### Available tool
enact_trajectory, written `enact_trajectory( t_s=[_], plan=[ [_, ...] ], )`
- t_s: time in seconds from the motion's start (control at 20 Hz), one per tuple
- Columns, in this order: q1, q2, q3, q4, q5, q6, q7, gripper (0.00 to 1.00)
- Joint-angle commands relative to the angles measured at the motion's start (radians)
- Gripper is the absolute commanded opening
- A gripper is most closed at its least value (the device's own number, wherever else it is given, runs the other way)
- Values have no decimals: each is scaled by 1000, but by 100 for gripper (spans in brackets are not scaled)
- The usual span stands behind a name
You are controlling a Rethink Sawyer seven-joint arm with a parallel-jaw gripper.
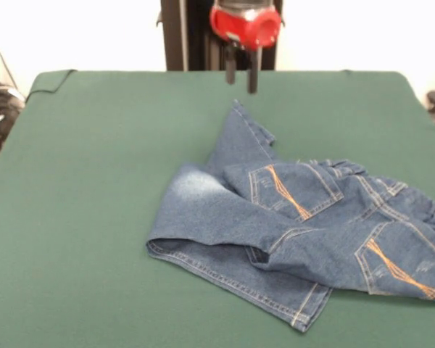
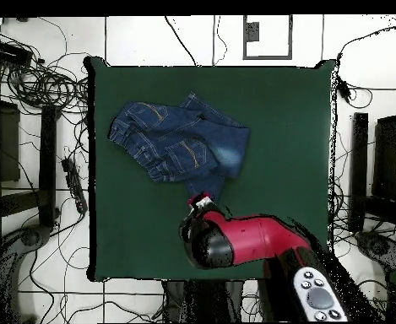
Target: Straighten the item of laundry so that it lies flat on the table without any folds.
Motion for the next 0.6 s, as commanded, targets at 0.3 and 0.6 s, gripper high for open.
enact_trajectory(
  t_s=[0.3,0.6],
  plan=[
    [-441,-408,644,180,156,458,-1069,100],
    [-589,-374,817,177,189,490,-1254,100]
  ],
)
